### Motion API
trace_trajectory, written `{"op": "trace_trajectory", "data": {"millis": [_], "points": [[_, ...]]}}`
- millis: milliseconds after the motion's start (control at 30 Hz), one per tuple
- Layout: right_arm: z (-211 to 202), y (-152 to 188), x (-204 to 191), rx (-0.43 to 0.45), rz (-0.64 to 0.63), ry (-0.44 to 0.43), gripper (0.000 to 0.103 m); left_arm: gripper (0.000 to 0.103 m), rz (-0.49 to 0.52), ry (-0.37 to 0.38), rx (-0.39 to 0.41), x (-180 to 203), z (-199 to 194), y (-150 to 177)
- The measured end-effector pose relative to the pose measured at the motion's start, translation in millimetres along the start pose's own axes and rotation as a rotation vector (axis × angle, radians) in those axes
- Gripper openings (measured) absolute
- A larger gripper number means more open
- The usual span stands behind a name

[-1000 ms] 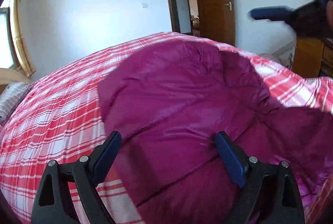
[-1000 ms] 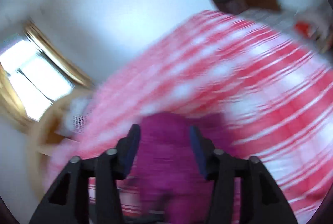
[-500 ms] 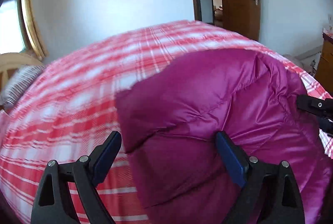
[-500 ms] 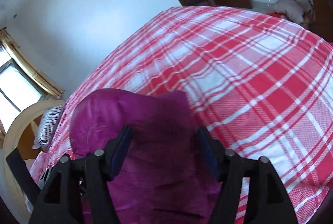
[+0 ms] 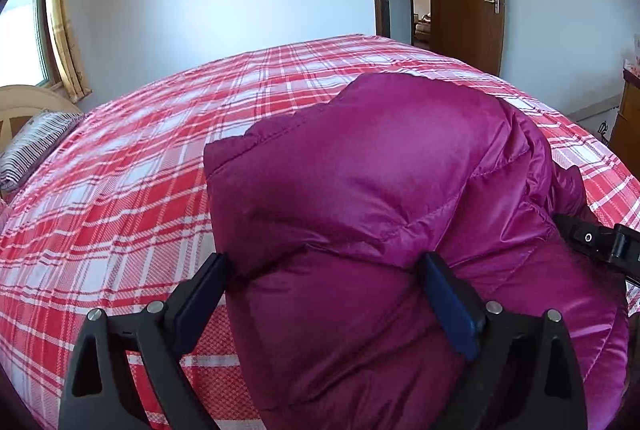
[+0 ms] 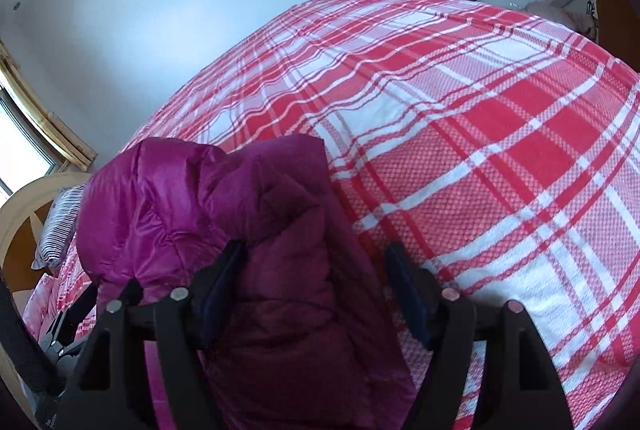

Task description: Fold large clothes

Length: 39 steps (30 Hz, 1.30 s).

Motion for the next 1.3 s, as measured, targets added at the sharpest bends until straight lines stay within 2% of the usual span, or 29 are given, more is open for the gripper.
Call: {"op": "trace_trajectory", "data": {"millis": [100, 133, 167, 233, 267, 300, 333, 433, 533, 567, 667, 800, 933, 1300], "points": [[-2, -1, -2, -0.012, -0.018, 0.019, 0.074, 0.097, -0.004, 0.007, -0.006, 1, 0, 1], [-7, -5, -5, -0.012, -0.027, 0.058, 0.074, 0.097, -0.004, 0.009, -0.005, 1, -1, 1], [-14, -9, -9, 0.013, -0.040, 0.088, 0.074, 0.097, -0.006, 0.011, -0.002, 0, -1, 0], [-44, -23, -37, 0.140, -0.133, 0.108, 0.074, 0.097, -0.013, 0.025, -0.012, -4, -1, -1], [-54, -29, -52, 0.177, -0.183, 0.101, 0.074, 0.097, -0.024, 0.027, -0.027, -8, -5, -3], [-61, -34, -74, 0.199, -0.248, 0.057, 0.074, 0.097, -0.053, 0.020, -0.033, -14, -12, -5], [-61, -36, -85, 0.197, -0.289, 0.027, 0.074, 0.097, -0.082, 0.017, -0.027, -19, -20, -7], [-39, -42, -95, 0.149, -0.326, -0.043, 0.071, 0.097, -0.145, -0.009, 0.012, -27, -49, -13], [-7, -37, -78, 0.083, -0.319, -0.026, 0.070, 0.097, -0.119, 0.060, 0.016, -7, -62, -10], [-2, -32, -72, 0.066, -0.322, -0.030, 0.070, 0.097, -0.094, 0.066, 0.003, 3, -60, -7], [9, -25, -51, 0.023, -0.266, -0.040, 0.070, 0.097, -0.022, -0.012, -0.010, 19, -44, 4], [13, -20, -37, 0.013, -0.214, -0.076, 0.069, 0.097, -0.031, -0.006, -0.002, 21, -33, 10], [22, -16, -33, -0.041, -0.170, -0.113, 0.070, 0.098, -0.042, -0.003, -0.014, 19, -24, 15], [35, -13, -32, -0.090, -0.181, -0.064, 0.071, 0.099, -0.040, 0.006, -0.061, 22, -13, 19]]}}
Point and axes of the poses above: each gripper's, at about its wrist camera, not at the fingertips, and z roughly the way its jaws point, x to its right, y to its underside, the point moved 5 cm from there along z, roughly the way its jaws point, and after that the axes turned 8 degrees about -y, right-handed, at the moved point
